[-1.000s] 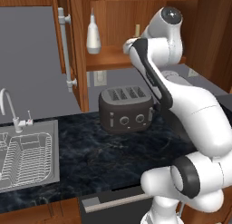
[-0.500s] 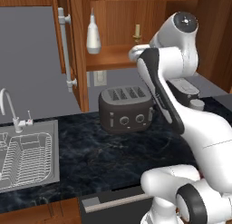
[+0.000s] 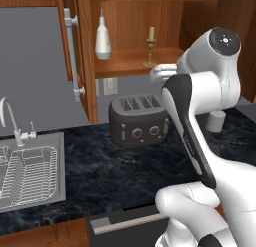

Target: Pick the candle and candle from the dining table and place them in the open cabinet. Close the cabinet after placing the objects.

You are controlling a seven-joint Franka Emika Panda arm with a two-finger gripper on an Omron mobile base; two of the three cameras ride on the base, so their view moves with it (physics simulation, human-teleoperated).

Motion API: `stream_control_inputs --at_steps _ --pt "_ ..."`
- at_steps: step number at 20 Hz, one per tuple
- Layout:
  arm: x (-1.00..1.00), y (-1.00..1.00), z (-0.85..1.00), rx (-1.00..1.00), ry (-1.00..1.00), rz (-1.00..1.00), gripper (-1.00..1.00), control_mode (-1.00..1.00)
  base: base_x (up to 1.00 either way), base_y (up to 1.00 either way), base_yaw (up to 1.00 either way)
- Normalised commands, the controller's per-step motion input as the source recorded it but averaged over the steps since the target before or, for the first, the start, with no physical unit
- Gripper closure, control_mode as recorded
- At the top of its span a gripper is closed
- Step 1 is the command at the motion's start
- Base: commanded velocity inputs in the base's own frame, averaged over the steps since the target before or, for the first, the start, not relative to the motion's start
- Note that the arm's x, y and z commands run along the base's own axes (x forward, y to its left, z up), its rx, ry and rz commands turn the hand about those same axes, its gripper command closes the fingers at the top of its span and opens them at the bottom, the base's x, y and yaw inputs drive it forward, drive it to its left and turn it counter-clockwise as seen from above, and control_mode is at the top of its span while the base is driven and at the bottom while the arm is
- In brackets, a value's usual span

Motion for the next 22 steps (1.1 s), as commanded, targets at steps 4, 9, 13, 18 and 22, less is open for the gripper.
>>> stream_control_inputs --at_steps 4,9,13,18,22 --pt "-0.73 0.00 -0.17 0.01 0.00 -0.05 -1.00 -1.00 0.00 0.00 0.00" --pt "-0.61 0.00 -0.12 0.00 0.00 -0.04 -1.00 -1.00 0.00 0.00 0.00" --pt "-0.07 0.00 0.00 0.00 0.01 0.00 -1.00 -1.00 0.00 0.00 0.00" --pt "0.00 0.00 0.00 0.00 0.00 0.00 -1.00 -1.00 0.00 0.00 0.00" --pt "-0.17 0.00 0.00 0.00 -0.03 0.00 -1.00 -1.00 0.00 0.00 0.00"
